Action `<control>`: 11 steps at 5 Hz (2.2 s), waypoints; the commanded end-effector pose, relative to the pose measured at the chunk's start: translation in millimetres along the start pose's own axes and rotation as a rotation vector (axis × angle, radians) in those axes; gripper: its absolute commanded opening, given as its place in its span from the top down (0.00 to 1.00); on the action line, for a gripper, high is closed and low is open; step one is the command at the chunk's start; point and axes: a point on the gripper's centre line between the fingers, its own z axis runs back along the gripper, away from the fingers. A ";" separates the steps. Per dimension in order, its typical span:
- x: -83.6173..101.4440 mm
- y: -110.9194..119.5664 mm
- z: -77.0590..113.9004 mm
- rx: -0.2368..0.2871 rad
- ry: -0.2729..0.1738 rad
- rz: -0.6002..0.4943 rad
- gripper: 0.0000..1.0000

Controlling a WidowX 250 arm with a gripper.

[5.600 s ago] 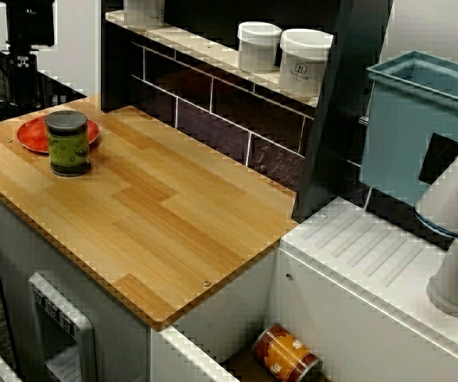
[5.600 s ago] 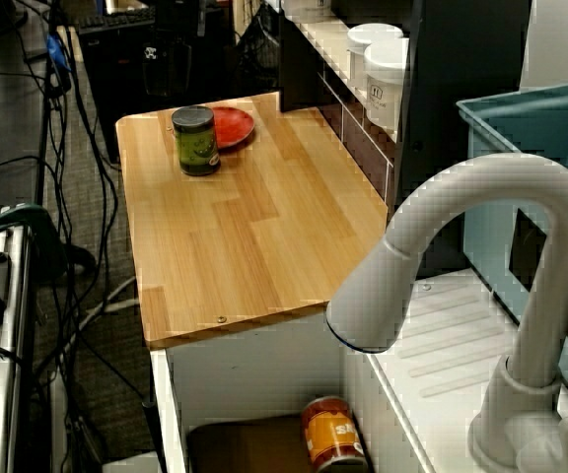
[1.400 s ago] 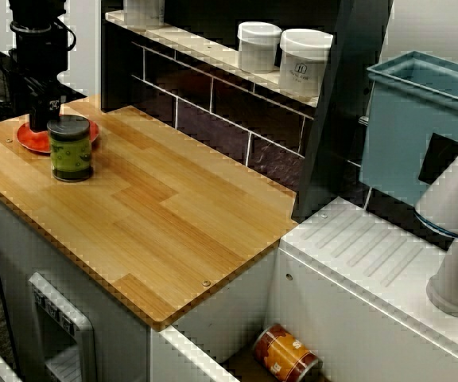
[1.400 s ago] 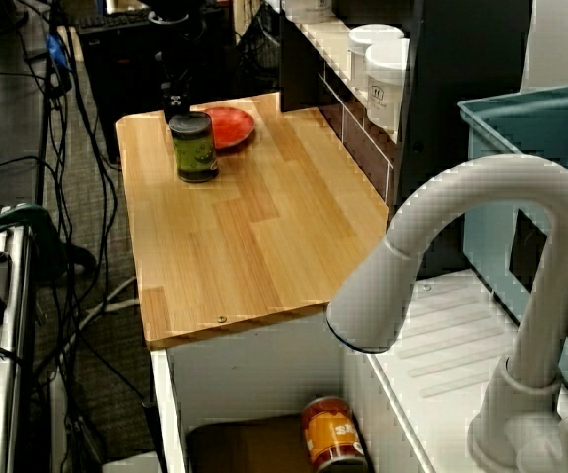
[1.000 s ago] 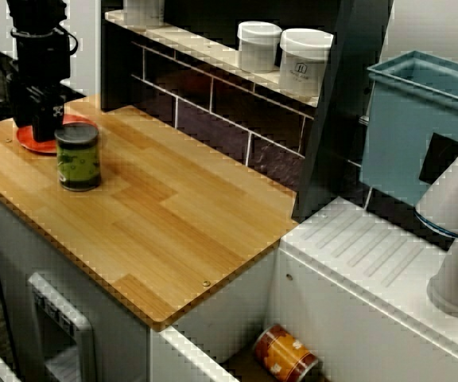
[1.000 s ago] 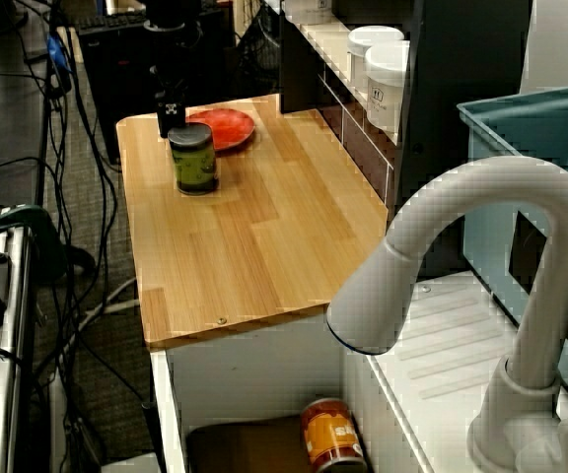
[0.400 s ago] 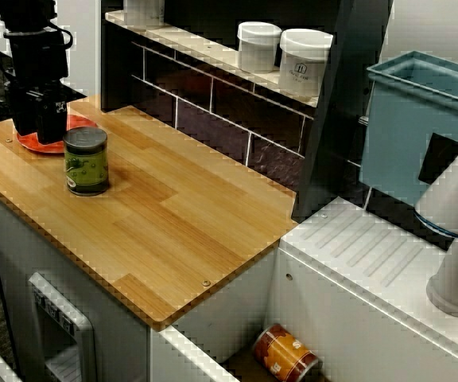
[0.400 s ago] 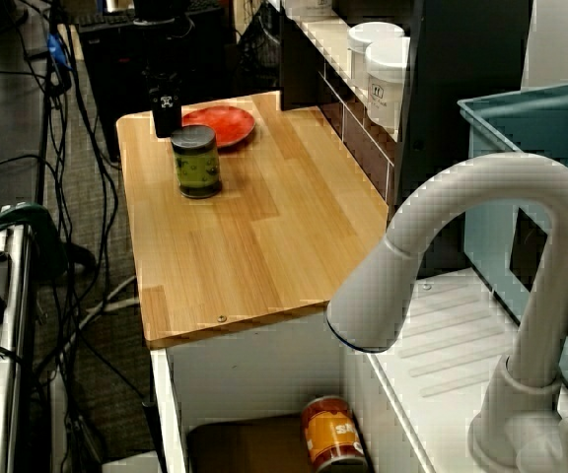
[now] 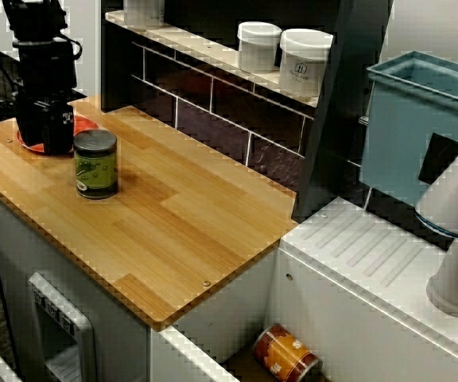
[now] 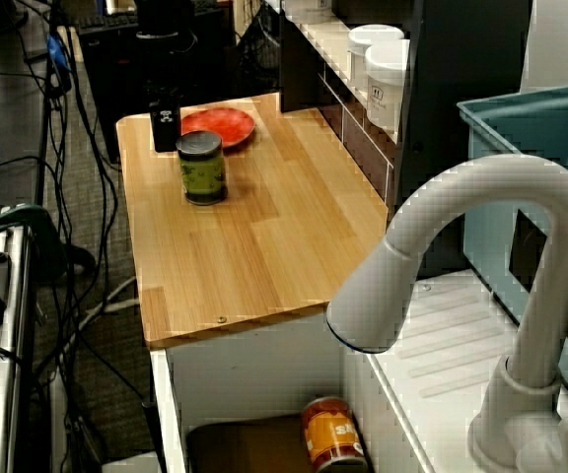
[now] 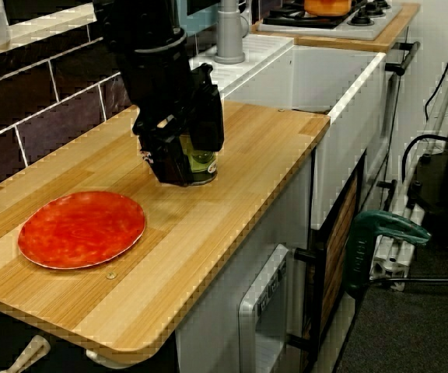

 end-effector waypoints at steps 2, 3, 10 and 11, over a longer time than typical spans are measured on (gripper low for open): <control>41.9 31.3 29.3 0.109 -0.022 -0.035 0.00; 38.9 21.5 26.1 0.188 0.016 -0.147 0.00; -9.3 -26.6 12.5 0.210 0.133 -0.639 0.00; -8.0 -30.2 10.1 0.183 0.137 -0.674 0.00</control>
